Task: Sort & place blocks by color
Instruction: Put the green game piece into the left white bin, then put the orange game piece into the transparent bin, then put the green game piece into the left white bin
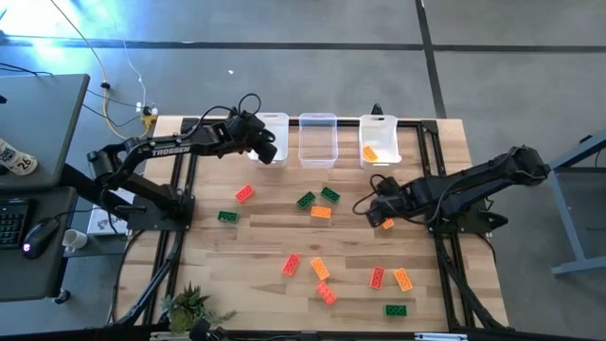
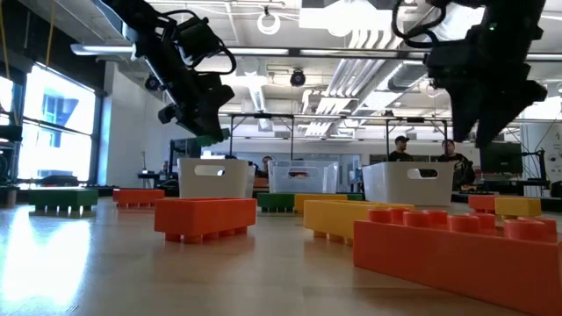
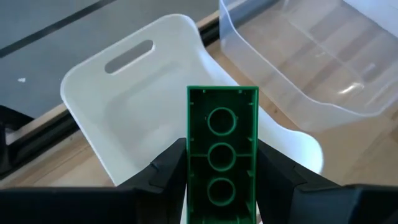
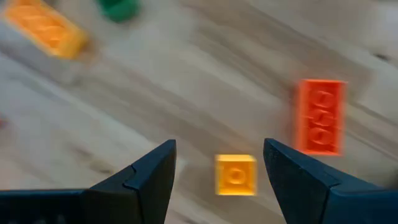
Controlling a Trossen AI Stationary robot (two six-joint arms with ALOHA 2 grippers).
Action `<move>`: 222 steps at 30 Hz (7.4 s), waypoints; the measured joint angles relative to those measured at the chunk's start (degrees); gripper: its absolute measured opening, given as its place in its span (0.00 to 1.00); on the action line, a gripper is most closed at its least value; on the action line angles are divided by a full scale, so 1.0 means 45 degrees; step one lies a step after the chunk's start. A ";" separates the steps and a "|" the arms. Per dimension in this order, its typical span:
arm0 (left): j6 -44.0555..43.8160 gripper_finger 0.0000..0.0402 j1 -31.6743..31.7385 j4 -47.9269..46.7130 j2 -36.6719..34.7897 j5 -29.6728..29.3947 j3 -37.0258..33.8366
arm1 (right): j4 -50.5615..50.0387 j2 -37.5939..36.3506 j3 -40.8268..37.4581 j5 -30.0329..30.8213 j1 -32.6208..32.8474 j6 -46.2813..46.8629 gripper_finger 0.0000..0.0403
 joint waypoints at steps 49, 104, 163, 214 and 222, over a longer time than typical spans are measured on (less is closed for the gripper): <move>0.1536 0.49 0.0277 0.2222 -0.0002 0.2096 0.0000 | -0.2520 0.0010 0.0000 -0.1451 -0.3114 -0.4035 0.57; 0.2225 0.49 -0.0384 0.2234 -0.0002 0.1945 0.0000 | -0.0905 0.5795 0.0035 -0.2892 -0.6450 -0.7329 0.45; -0.3362 0.49 -0.5089 -0.4563 -0.0004 -0.0196 -0.0005 | 0.9979 0.5945 0.5557 -0.0464 -0.7553 -1.7287 0.28; -0.2042 0.61 -0.7675 -0.8934 -0.0007 0.2324 -0.0345 | 0.7399 0.7048 0.8164 -0.0478 -0.7488 -1.7089 0.59; -0.1811 0.60 -0.8788 -0.9817 -0.0007 0.1884 -0.0345 | 0.6155 0.7048 0.9400 -0.0526 -0.7344 -1.7715 0.59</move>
